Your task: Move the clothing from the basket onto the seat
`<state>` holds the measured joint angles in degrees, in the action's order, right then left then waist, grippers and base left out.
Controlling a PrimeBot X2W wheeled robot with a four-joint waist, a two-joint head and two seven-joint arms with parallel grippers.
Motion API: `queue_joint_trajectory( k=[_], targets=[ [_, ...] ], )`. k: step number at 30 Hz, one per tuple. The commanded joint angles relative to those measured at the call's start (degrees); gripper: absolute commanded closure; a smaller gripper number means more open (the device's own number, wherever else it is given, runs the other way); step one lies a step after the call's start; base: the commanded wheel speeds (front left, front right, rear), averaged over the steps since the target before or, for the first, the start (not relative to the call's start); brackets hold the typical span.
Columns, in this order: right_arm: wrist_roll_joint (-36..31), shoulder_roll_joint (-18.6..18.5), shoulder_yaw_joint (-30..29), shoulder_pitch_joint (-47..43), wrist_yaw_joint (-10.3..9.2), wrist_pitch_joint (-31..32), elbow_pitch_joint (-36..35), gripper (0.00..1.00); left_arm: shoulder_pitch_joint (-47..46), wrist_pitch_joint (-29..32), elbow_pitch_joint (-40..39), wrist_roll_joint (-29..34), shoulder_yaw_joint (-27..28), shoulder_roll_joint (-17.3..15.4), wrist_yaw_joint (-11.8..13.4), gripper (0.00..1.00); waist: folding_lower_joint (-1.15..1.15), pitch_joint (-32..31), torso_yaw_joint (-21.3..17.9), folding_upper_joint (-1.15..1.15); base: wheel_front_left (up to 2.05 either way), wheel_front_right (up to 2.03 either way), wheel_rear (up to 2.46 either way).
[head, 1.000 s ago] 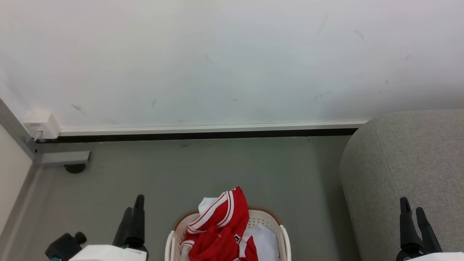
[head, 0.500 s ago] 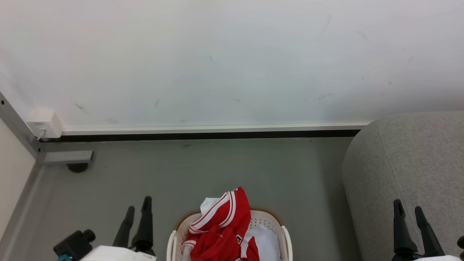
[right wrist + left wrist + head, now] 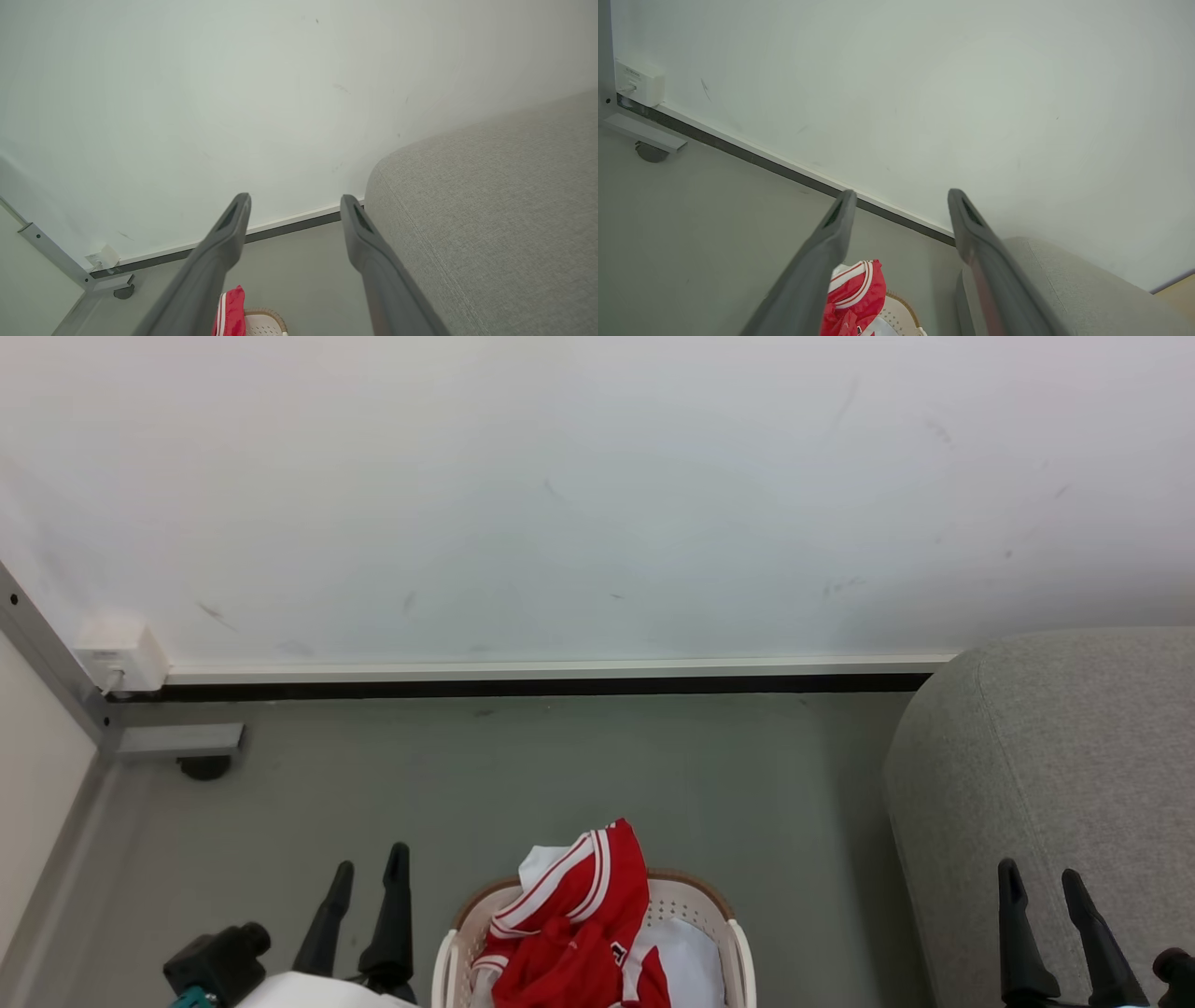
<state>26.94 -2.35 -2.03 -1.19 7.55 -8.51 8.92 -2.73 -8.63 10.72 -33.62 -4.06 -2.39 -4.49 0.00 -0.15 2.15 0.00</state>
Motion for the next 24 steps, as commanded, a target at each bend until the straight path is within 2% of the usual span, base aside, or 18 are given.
queue_joint_trajectory(
  k=[1, 24],
  targets=[
    [-2.5, -0.6, 0.15, -0.09, -0.07, -0.8, -0.95, 0.0, 0.06, -0.68, -0.62, 2.48, -0.16, -0.53, 0.14, 0.0, 0.0, 0.02, 0.07, 0.0, 0.0, 0.0, 0.0],
    [-13.02, -0.65, 0.51, -1.28, -0.09, -3.69, -0.9, 0.0, 0.91, -3.55, -1.27, 15.2, -1.28, -0.61, 0.33, 0.0, 0.0, 0.11, 0.81, 0.0, 0.0, 0.0, 0.0]
  ],
)
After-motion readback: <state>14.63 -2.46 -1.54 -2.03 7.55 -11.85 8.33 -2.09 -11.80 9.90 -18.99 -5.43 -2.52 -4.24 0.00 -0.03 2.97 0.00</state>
